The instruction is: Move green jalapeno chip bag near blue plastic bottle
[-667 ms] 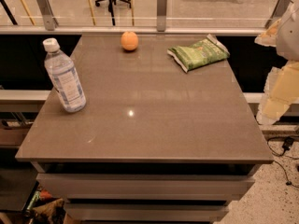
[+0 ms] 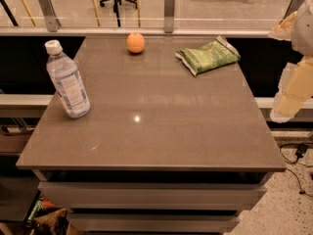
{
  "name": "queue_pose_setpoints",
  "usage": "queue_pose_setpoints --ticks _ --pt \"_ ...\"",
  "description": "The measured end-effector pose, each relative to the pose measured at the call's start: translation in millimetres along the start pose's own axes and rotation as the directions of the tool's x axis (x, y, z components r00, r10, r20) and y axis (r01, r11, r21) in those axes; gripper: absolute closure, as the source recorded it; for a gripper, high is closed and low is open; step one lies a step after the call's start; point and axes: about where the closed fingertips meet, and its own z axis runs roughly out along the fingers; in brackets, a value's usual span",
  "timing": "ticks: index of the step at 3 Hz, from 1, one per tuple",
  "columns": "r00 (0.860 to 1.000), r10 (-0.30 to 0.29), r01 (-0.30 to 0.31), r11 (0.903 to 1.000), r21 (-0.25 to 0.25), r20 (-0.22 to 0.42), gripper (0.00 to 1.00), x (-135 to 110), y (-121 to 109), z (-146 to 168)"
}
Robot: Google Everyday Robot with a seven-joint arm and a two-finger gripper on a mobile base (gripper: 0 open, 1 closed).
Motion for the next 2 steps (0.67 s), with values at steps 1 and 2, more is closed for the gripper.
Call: queue_pose_setpoints --ticks 1,2 --pt "1.0 -0.022 0.023 0.9996 0.018 -0.007 0.0 -2 -21 3" --pt "0.999 -0.038 0.039 0.9986 0.036 -0.037 0.0 -7 -44 12"
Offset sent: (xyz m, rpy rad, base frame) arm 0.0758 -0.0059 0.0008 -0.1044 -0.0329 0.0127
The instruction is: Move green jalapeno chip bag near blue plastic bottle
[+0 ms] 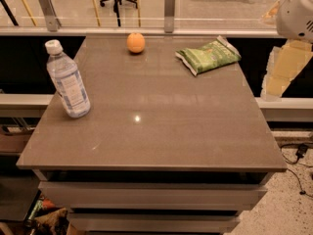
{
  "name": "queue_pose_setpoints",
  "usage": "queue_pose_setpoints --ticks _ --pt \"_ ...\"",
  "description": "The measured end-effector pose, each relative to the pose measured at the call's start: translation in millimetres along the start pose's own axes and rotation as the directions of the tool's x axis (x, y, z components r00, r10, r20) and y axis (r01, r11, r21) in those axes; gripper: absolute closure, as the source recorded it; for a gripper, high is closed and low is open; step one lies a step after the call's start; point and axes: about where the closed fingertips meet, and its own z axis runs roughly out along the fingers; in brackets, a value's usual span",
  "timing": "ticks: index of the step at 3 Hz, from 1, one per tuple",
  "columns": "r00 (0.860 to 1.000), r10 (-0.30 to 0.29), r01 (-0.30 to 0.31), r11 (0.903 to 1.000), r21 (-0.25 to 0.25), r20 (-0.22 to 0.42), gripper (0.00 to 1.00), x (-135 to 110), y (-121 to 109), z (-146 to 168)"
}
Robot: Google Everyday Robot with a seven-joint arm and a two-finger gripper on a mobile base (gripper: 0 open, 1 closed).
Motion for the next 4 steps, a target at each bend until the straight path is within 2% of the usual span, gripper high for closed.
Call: queue_pose_setpoints --ticks 1,2,3,4 --pt "0.998 -0.006 0.007 0.9997 0.021 -0.062 0.0 -5 -23 18" --pt "0.996 -0.007 0.012 0.9988 0.048 -0.09 0.0 -6 -44 35" --pt "0.997 -0.004 0.012 0.9954 0.095 -0.082 0.0 -7 -68 48" --pt "0.998 -0.007 0.014 0.9929 0.118 -0.057 0.0 -12 -91 63"
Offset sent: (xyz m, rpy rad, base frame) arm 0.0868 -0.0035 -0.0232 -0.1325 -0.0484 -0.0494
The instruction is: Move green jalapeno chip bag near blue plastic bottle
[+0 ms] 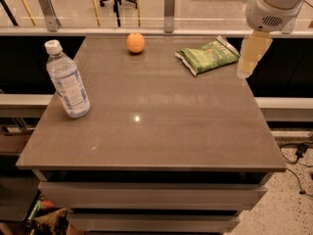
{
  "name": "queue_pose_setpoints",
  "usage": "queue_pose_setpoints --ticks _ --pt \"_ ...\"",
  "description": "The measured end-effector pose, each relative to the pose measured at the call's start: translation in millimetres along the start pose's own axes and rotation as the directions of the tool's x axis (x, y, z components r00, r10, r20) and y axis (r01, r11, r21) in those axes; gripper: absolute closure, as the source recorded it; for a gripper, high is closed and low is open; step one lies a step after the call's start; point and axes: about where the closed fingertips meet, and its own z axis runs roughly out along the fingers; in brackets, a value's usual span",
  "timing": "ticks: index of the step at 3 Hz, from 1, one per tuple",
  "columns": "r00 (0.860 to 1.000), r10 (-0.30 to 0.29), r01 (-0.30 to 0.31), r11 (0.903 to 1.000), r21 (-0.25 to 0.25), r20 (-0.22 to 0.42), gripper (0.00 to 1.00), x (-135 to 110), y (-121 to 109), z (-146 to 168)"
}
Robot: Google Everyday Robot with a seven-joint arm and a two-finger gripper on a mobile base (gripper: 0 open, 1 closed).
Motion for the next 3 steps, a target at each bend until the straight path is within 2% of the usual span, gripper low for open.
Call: queue_pose_setpoints --ticks 1,2,3 --pt "1.0 -0.003 0.003 0.9998 -0.019 0.019 0.0 -10 -14 28" --pt "1.0 -0.012 0.014 0.9981 -0.06 0.02 0.0 -21 -23 64" --pt "1.0 -0.012 0.014 0.9981 -0.06 0.02 0.0 -21 -23 64"
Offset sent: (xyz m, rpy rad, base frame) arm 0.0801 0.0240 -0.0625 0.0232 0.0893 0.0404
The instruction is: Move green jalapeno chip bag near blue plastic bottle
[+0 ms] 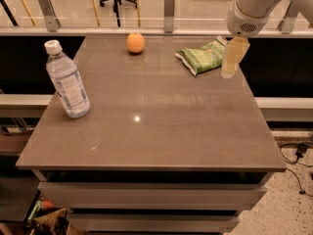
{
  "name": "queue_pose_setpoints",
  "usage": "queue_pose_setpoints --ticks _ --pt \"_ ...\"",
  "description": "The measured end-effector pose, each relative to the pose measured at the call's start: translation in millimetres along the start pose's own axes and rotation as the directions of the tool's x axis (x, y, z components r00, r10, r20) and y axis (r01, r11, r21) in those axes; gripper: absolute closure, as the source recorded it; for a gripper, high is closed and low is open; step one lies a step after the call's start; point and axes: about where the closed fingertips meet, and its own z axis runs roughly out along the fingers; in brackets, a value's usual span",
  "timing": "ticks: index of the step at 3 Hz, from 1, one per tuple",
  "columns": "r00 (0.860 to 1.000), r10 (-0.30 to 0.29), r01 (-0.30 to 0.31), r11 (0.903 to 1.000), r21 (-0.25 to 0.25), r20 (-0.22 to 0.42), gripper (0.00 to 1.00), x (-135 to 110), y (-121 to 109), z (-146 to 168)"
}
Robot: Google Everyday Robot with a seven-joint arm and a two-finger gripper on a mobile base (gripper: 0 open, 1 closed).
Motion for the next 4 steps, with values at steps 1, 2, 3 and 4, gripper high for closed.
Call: queue_pose_setpoints --ticks 1,2,3,4 --pt "1.0 -0.019 0.019 0.9998 -0.002 0.001 0.0 1 -10 15" --pt "1.0 -0.028 0.028 0.9996 0.008 0.002 0.0 7 -23 27" --pt "0.999 -0.034 0.034 0.9987 0.037 0.011 0.0 10 -37 37" --pt "0.997 -0.062 0.06 0.9972 0.044 0.035 0.0 4 -51 54"
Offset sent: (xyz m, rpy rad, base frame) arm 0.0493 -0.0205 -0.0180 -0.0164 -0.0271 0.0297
